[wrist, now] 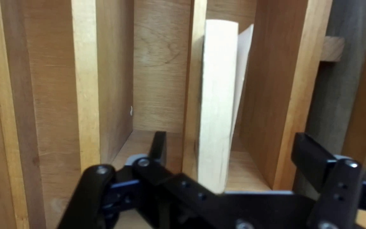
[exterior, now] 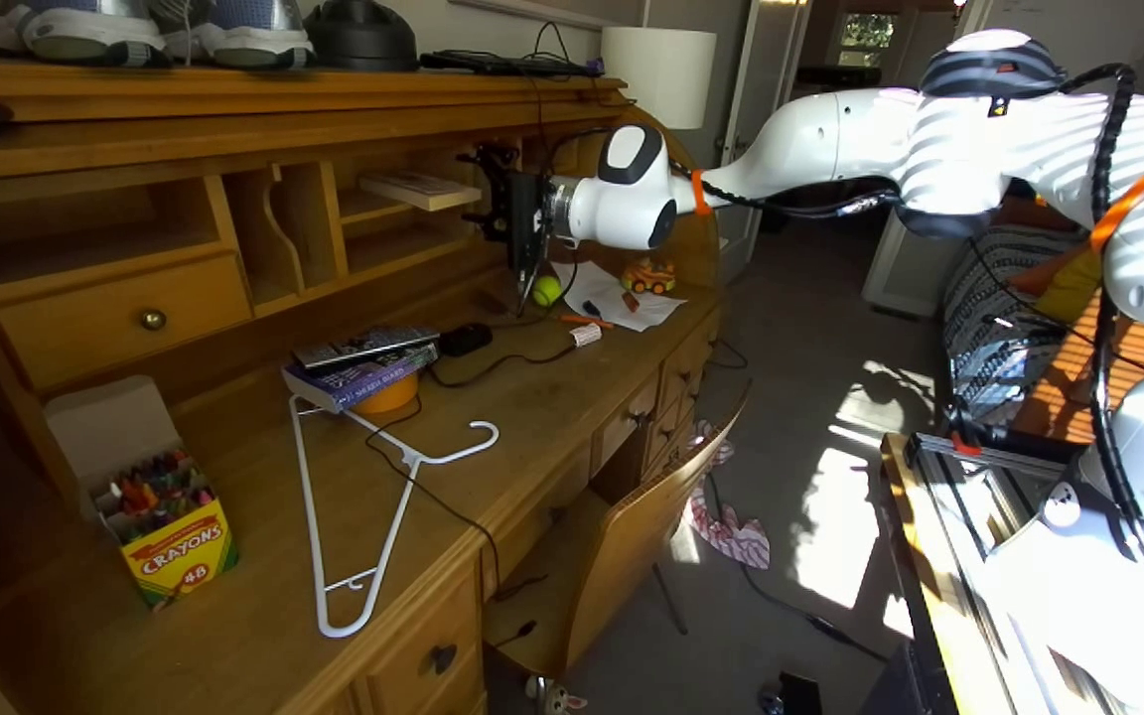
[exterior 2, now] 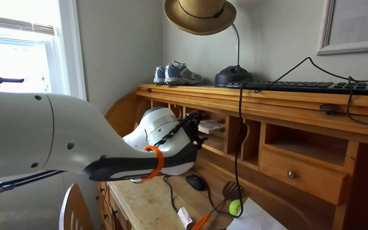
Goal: Put the white book in the top middle segment of the study desk
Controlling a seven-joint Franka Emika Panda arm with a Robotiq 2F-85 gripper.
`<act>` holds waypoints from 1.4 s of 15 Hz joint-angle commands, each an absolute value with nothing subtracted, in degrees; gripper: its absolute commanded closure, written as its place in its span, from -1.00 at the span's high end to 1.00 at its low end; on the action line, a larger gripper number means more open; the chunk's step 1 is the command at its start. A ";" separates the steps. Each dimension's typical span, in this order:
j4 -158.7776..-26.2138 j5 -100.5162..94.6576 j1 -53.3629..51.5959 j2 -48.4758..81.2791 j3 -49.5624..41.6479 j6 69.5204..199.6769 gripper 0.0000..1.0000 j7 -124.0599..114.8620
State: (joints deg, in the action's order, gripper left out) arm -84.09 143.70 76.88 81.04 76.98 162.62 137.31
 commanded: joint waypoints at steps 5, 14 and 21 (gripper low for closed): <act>-93.85 140.10 81.26 64.67 69.60 169.90 1.00 122.07; -111.49 143.25 98.65 50.39 80.70 186.32 1.00 128.06; -121.94 125.47 116.83 54.05 102.73 206.99 1.00 123.51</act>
State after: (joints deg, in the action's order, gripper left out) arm -117.04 132.44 110.32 51.05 95.05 199.75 124.82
